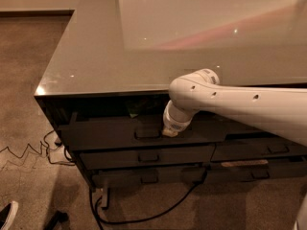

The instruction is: Open top drawer

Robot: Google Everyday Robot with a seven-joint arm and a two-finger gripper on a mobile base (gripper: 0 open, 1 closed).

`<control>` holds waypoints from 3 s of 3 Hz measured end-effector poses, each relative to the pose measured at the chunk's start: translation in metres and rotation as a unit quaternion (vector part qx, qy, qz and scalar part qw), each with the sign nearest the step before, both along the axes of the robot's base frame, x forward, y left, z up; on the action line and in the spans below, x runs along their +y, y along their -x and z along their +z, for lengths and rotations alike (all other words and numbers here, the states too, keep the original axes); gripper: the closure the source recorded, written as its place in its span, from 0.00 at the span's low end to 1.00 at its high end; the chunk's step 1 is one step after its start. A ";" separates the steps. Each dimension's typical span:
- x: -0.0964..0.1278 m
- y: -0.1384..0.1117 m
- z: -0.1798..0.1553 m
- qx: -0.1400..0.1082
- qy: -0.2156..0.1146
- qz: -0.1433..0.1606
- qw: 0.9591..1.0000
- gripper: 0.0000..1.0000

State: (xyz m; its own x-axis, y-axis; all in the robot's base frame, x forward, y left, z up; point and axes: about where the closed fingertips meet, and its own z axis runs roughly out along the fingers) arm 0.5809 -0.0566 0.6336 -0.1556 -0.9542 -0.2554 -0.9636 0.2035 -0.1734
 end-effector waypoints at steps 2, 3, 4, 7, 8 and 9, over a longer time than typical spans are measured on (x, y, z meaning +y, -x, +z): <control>0.000 0.000 0.000 0.000 0.000 0.000 1.000 0.12; -0.001 0.014 -0.008 -0.002 0.007 0.010 1.000 0.00; -0.006 0.024 -0.014 0.002 0.012 0.013 1.000 0.00; -0.023 0.088 -0.029 0.043 -0.070 0.074 0.994 0.00; -0.022 0.088 -0.023 0.043 -0.070 0.074 0.994 0.00; -0.015 0.086 -0.023 0.041 -0.063 0.081 0.994 0.00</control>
Offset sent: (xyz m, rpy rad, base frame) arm 0.0000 0.0000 0.0000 0.0000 0.0000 0.0000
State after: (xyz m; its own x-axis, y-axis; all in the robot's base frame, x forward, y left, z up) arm 0.4949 -0.0716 0.6104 -0.0276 -0.9300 -0.3666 -0.9953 0.0598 -0.0767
